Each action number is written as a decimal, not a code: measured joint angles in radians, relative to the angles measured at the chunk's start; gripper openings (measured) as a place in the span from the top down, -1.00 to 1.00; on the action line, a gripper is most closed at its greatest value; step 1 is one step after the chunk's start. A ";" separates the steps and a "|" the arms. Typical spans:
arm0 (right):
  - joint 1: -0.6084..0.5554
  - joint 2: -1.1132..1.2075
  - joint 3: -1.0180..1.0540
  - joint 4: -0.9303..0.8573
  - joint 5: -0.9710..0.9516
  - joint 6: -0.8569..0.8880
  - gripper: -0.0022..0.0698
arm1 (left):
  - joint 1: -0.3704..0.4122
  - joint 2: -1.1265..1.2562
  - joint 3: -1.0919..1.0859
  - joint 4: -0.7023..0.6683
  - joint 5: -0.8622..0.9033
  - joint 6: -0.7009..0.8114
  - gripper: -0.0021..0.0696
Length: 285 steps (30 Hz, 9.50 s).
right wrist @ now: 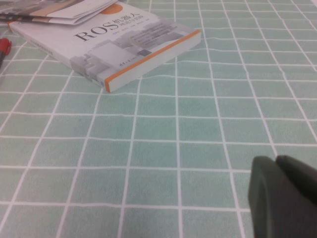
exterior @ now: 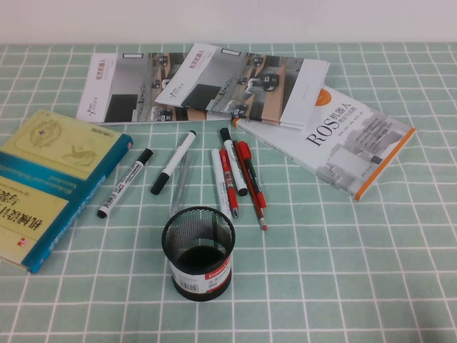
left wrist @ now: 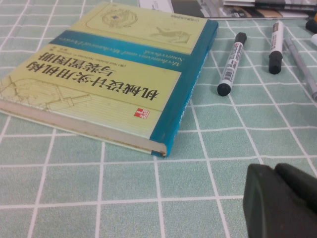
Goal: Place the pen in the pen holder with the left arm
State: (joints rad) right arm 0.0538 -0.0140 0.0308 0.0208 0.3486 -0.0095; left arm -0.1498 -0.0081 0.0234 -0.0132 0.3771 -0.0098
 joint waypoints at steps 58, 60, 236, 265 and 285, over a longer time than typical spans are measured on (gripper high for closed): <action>0.000 0.000 0.000 0.000 0.000 0.000 1.00 | 0.000 0.381 -0.289 -0.168 -0.070 -0.244 0.95; 0.000 0.000 0.000 0.000 0.000 0.000 1.00 | 0.000 0.512 -0.393 -0.168 -0.002 -0.180 0.95; 0.000 0.000 0.000 0.000 0.000 0.000 1.00 | -0.423 1.568 -0.529 0.298 -1.158 -0.275 0.64; 0.000 0.000 0.000 0.000 0.000 0.000 1.00 | -0.423 0.981 -0.525 0.352 -0.590 -0.274 0.89; 0.000 0.000 0.000 0.000 0.000 0.000 1.00 | -0.423 0.314 -0.524 0.341 0.055 -0.292 0.94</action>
State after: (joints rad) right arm 0.0538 -0.0140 0.0308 0.0208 0.3486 -0.0095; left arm -0.5724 0.3056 -0.5009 0.3282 0.4318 -0.3020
